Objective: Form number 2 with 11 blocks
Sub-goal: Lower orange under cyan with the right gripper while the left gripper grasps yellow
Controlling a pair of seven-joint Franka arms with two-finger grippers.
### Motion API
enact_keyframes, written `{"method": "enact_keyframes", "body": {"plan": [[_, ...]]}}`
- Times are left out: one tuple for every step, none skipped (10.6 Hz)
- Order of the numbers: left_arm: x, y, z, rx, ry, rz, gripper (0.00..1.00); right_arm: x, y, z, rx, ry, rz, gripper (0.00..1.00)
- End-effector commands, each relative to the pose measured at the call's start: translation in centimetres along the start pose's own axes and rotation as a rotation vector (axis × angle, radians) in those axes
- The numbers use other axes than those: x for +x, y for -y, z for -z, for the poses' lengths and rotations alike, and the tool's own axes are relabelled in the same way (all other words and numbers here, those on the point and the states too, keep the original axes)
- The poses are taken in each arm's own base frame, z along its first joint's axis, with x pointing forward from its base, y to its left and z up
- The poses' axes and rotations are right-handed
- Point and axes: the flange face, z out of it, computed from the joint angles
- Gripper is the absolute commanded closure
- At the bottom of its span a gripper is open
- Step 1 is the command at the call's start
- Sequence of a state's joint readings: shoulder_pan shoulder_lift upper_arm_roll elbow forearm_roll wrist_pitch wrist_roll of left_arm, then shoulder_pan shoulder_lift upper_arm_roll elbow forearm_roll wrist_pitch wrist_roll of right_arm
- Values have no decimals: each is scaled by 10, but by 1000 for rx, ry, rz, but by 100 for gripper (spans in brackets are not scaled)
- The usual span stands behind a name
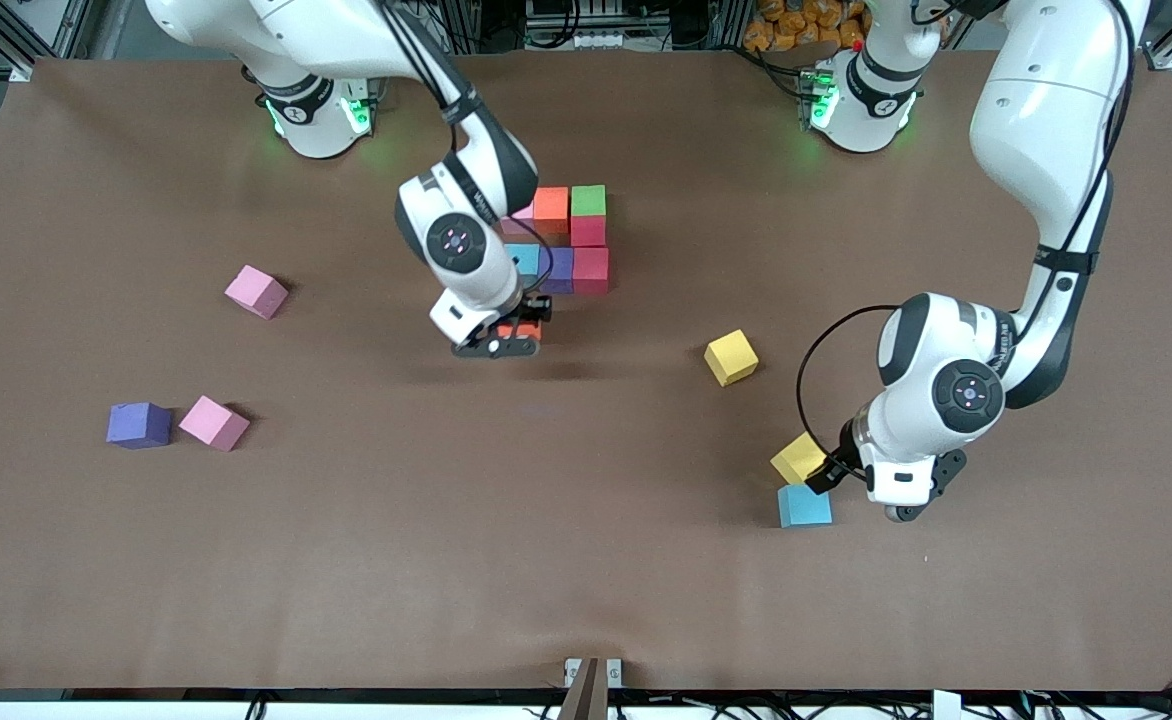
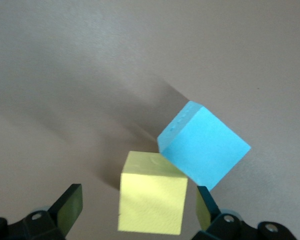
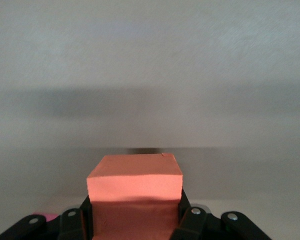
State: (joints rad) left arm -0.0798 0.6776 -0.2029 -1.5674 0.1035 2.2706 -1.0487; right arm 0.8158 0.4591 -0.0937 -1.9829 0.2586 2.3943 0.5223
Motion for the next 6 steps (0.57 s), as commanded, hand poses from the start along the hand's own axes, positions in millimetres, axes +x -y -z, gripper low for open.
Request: {"method": "enact_keyframes", "body": {"plan": [[-2,-7,-21,-43,1,85,0,-42,-6,-2,26,-40,11,67],[-1,-6,-21,-42,-1,87,0,-50,-2,-3,21,-39,28,67],[-2,-5,-23,-36,2,88,0,-52,-2,-4,16,-42,38,67],[-1,-1,-24,-25,7,94,0,-51,-2,-3,17,-48,34,67],[-3,4,-28,-7,17,99,0,-50,-4,-4,14,-47,29,67],[-4,4,-29,-1,20,101,0,-48,-8,-6,8,-45,22,67]]}}
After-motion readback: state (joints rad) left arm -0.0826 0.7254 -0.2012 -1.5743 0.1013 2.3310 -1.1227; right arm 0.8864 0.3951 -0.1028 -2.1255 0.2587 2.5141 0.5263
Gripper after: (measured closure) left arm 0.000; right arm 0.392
